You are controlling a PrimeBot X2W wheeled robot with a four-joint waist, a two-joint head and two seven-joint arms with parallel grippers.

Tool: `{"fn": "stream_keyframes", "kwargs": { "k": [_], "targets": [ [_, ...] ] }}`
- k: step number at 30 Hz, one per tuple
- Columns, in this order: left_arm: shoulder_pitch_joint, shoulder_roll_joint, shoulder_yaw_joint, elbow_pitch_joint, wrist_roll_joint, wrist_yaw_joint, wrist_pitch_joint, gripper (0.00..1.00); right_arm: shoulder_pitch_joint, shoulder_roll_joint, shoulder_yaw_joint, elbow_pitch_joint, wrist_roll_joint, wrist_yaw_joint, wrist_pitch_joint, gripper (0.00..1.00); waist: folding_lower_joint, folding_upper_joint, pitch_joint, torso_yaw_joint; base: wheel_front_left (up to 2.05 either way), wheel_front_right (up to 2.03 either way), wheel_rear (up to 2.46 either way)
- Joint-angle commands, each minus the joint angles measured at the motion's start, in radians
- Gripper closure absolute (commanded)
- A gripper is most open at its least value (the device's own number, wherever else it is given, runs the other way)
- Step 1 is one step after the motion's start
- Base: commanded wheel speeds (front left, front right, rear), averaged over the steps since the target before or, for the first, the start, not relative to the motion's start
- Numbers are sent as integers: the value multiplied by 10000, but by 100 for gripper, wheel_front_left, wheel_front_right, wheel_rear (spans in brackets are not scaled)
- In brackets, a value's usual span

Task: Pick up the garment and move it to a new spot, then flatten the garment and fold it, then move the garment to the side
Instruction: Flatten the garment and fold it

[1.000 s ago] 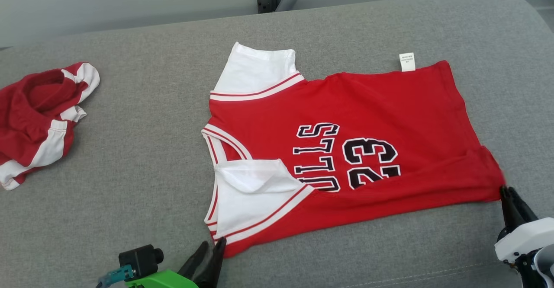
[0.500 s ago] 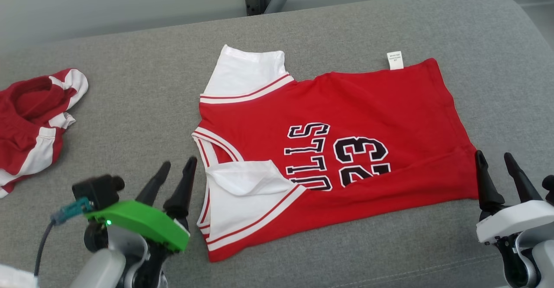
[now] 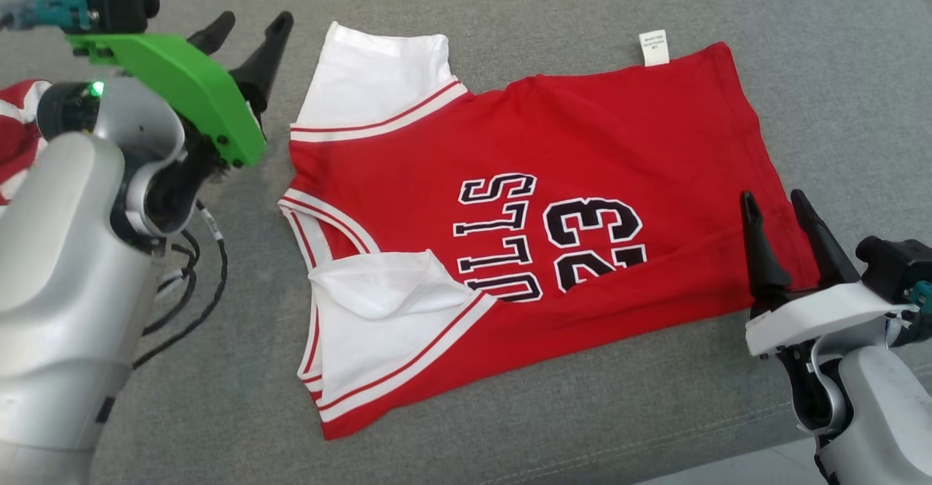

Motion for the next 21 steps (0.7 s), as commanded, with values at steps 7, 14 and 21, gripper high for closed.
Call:
{"fn": "stream_keyframes", "kwargs": {
  "k": [7, 14, 21],
  "targets": [
    [-2212, 64, -697, 2090, 169, -471, 1975, 0, -786, 203, 345, -103, -140, -15, -20, 0, 0, 0, 1243, -1007, 0, 0, 0],
    [-3417, 214, -1096, 3724, 804, -646, 2149, 0, -1383, 379, 794, -209, -92, -15, -22, 0, 0, 0, 1867, -1705, 0, 0, 0],
    [-4086, 365, -1482, 5052, 1311, -910, 2138, 0, -1529, 553, 859, -312, 149, -15, -20, 0, 0, 0, 2225, -2271, 0, 0, 0]
  ]
}}
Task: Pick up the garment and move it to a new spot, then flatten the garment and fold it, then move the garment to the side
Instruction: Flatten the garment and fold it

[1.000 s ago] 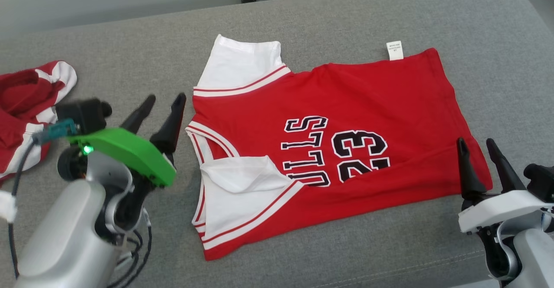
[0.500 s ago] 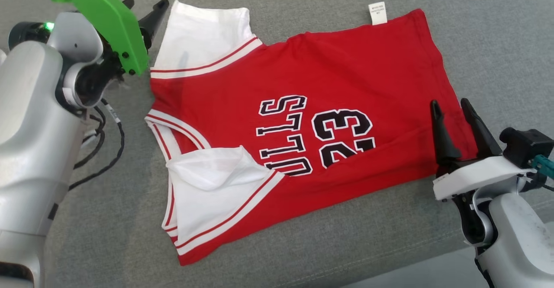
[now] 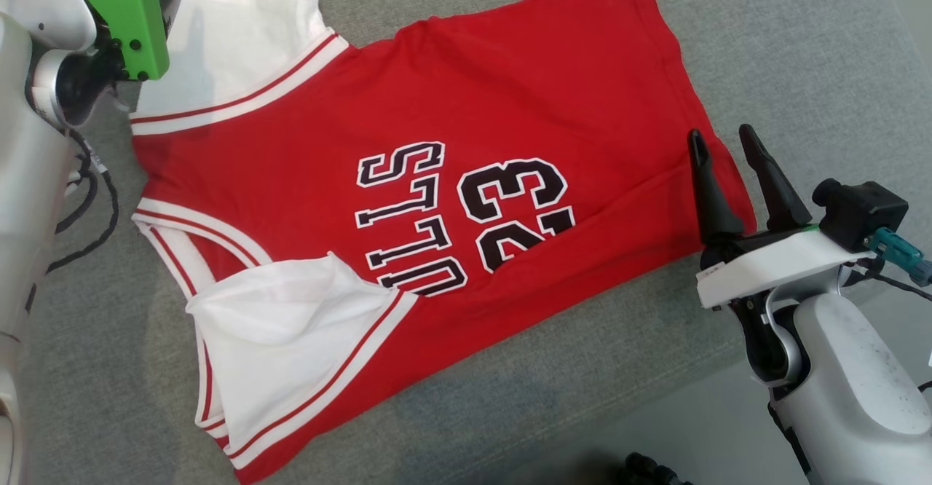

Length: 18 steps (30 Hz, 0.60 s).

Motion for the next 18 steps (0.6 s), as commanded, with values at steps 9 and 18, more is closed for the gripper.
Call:
{"fn": "stream_keyframes", "kwargs": {
  "k": [9, 18],
  "targets": [
    [-583, 566, -338, 1127, 464, -267, -86, 0, -211, 121, 233, -13, 358, -15, -18, 0, -1, -1, 598, -911, 0, 0, 0],
    [-837, 695, -474, 1686, 582, -341, -192, 20, -343, 202, 285, -60, 379, -15, -18, 0, -1, -1, 835, -1101, 0, 0, 0]
  ]
}}
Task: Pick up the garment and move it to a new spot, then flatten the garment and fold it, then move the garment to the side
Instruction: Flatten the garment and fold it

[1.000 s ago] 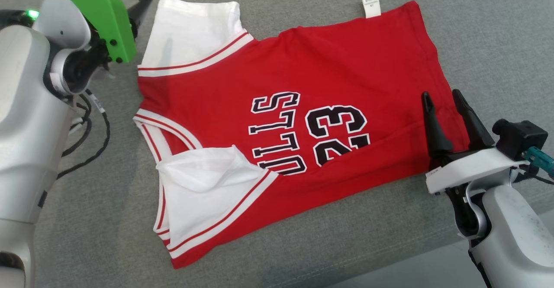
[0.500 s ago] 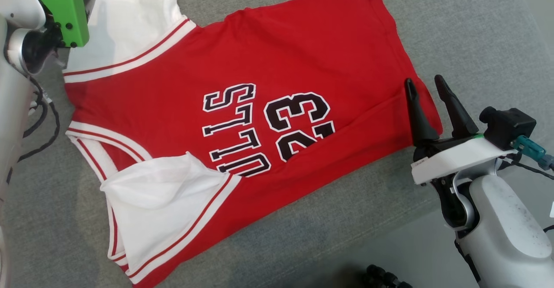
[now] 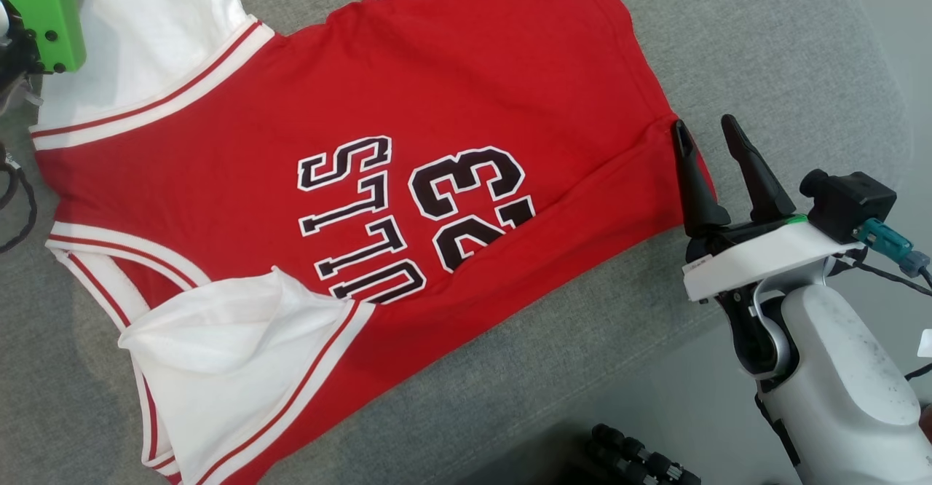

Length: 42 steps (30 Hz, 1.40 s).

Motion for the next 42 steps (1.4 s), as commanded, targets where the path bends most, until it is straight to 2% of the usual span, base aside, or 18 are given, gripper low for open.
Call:
{"fn": "stream_keyframes", "kwargs": {
  "k": [1, 2, 3, 4, 9, 13, 17, 22, 26, 27, 33, 42],
  "targets": [
    [-26, 49, -37, 112, 33, -36, -20, 45, -108, 10, -9, -31, 33, -15, -18, 0, -1, -1, 53, -38, 0, 0, 0],
    [-41, 25, -44, 157, -4, -69, -2, 61, -128, -14, -28, -20, 35, -15, -18, 0, -1, -1, 65, -40, 0, 0, 0],
    [-48, -7, -59, 205, -36, -108, 55, 93, -157, -47, -57, -8, 38, -15, -18, 0, -1, -1, 71, -38, 0, 0, 0],
    [-49, -41, -85, 239, -75, -122, 120, 100, -182, -81, -87, 1, 22, -15, -18, 0, -1, -1, 74, -34, 0, 0, 0],
    [-171, -175, -248, 230, -235, -271, 376, 100, -525, -273, -65, 157, -81, -15, -18, 0, -1, -1, 50, 43, 0, 0, 0],
    [-330, -285, -349, 112, -358, -320, 476, 100, -1343, -497, 421, 969, 99, -15, -2, 0, -1, -1, -61, 135, 0, 0, 0],
    [-448, -366, -434, -26, -553, -353, 661, 100, -2825, -564, 829, 2159, 102, -15, 965, 0, -1, -1, -187, 261, 0, 0, 0],
    [-565, -420, -619, -334, -654, -370, 806, 100, -4738, -132, 1105, 3597, -137, -12, 2903, 0, -1, -1, -192, 518, 0, 0, 0],
    [-710, -428, -797, -678, -772, -374, 893, 100, -6031, 197, 925, 4881, -426, -14, 4293, 0, -1, -1, -98, 762, 0, 0, 0],
    [-750, -406, -882, -848, -818, -374, 921, 100, -6635, 307, 787, 5534, -849, -14, 4775, 0, -1, -1, -49, 887, 0, 0, 0],
    [-805, -348, -1090, -1207, -1010, -372, 984, 100, -8014, 659, 281, 7138, -2207, -15, 5413, 0, -1, -1, 84, 1153, 0, 0, 0],
    [-936, -335, -1327, -1461, -1145, -373, 1032, 100, -9066, 1057, -454, 8612, -3158, -14, 5744, 0, -1, -1, 228, 1365, 0, 0, 0]
  ]
}}
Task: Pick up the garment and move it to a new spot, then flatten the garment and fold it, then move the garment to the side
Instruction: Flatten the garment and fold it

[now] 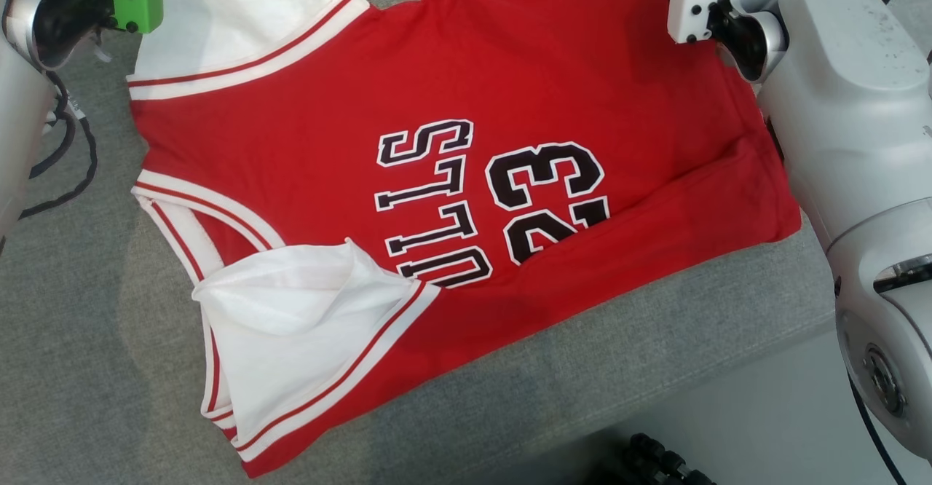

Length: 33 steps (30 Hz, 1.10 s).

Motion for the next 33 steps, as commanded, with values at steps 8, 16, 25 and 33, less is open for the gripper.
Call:
{"fn": "stream_keyframes", "kwargs": {
  "k": [8, 16, 25, 33],
  "targets": [
    [-262, 37, -203, -156, -146, -28, 46, 100, -665, 23, -519, 729, -341, -12, 260, 2, -1, 0, 133, 197, 0, 0, 0],
    [-319, 90, -345, -217, -256, -29, 52, 100, -851, -109, -729, 1035, -585, -12, 458, 58, -1, 0, 183, 339, 0, 0, 0],
    [-423, 66, -491, -291, -303, -28, -247, 100, -1023, -374, -996, 1172, -1036, -14, 221, 100, -1, 0, 256, 521, 0, 0, 0],
    [-599, 60, -509, -587, -486, -28, -1311, 100, -1118, -826, -1720, 1119, -789, -14, -871, 100, -1, 0, 56, 913, 0, 0, 0]
  ]
}}
